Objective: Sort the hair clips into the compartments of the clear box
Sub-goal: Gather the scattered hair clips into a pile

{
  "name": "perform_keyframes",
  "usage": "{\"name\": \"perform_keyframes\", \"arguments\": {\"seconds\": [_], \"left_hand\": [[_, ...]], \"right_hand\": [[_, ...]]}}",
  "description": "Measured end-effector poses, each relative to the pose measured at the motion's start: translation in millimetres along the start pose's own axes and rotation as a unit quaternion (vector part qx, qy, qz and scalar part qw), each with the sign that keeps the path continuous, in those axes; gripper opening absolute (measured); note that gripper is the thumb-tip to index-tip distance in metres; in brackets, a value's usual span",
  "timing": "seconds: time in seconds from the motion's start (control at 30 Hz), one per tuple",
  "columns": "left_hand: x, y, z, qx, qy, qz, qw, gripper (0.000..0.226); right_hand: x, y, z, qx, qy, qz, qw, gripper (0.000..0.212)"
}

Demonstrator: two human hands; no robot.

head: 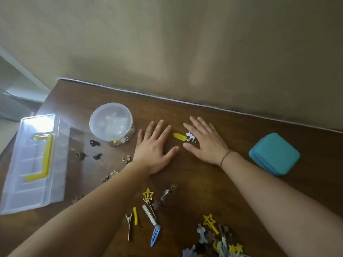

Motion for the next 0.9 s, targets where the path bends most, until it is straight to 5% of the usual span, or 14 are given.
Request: {"name": "perform_keyframes", "arguments": {"seconds": [0.33,0.9], "left_hand": [[58.5,37.4,23.0,0.002,0.165,0.109,0.98,0.072],[178.4,181.5,59.8,-0.008,0.157,0.115,0.981,0.069]], "right_hand": [[-6.8,83.1,27.8,-0.075,0.055,-0.14,0.986,0.077],[-2.5,267.9,69.1,-0.118,-0.02,-0.11,0.987,0.074]]}}
Point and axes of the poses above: each hand's wrist, its own y-axis away from the middle knuckle, its own z-axis out of the palm, x = y × z, the point moved 7 cm from there along -y, towards the middle knuckle, and after that the axes turned 12 degrees about z, right-handed, at the moved point
